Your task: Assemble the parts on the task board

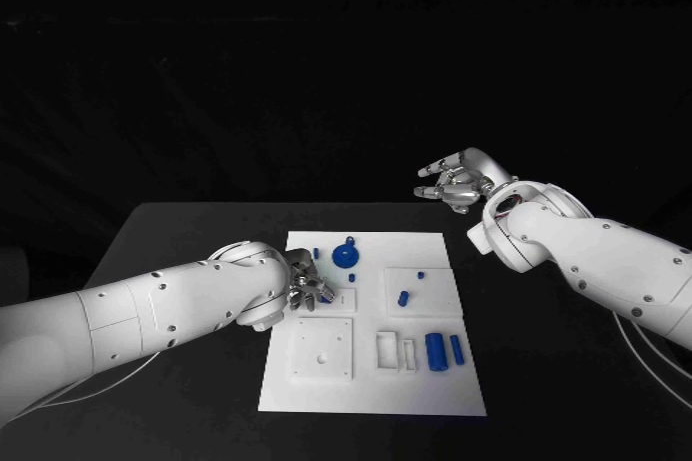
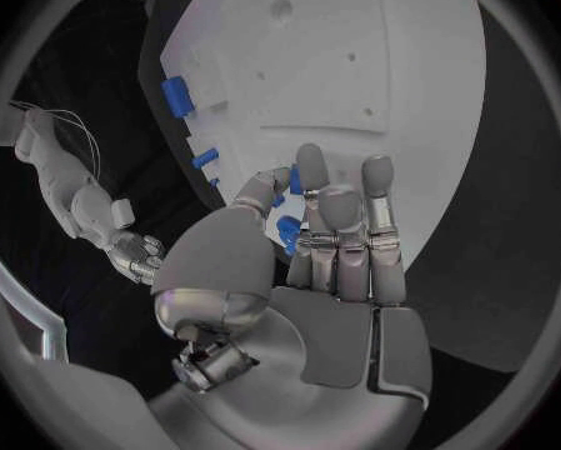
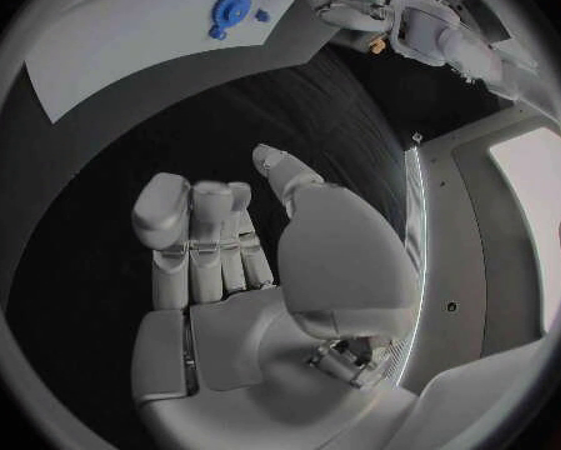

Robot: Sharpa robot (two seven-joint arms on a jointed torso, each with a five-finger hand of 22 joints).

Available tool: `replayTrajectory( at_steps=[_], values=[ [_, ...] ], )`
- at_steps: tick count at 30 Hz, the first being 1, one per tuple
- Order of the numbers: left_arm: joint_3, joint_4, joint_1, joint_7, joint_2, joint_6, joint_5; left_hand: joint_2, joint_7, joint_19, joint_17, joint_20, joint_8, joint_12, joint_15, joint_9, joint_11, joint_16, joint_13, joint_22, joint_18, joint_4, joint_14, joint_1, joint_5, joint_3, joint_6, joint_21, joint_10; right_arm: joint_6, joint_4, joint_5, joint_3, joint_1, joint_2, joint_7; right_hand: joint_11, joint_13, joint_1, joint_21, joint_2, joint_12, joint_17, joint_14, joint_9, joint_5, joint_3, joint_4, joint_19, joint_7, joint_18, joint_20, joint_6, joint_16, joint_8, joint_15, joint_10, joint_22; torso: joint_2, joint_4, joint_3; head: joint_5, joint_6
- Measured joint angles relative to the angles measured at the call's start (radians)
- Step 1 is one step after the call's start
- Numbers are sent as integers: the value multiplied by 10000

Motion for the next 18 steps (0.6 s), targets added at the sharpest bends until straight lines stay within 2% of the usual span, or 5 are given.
replayTrajectory(
  at_steps=[10, 18],
  values=[
    [9, -86, 7, 0, 43, 125, 58, 53, 22, 42, 84, -31, -3, 192, -20, 113, -25, 11, 40, -1, -5, -1, -19, -54, 24, 0, 23, -38, -25, 33, -36, 0, 0, 0, 24, -5, -1, -4, -18, 0, 18, 0, 1, 0, 0, 0, 0, 0, 0, -1, 0, 0, -1, 0, 0, 0, -1, -1, -3, 1, 0, -7, -12],
    [14, -169, 16, -22, 104, 217, 85, 137, 72, 109, 481, -37, 1, 565, -94, 454, -25, 279, 115, -2, -9, -14, 52, -141, 25, -14, 75, -38, -25, 73, -84, 0, 0, 0, 53, -11, -26, -9, -40, -47, 40, 0, 1, -1, -1, 0, 29, -29, 0, 12, 0, 0, 13, 0, 0, 1, -26, -1, -3, 1, 1, -5, -23]
  ],
)
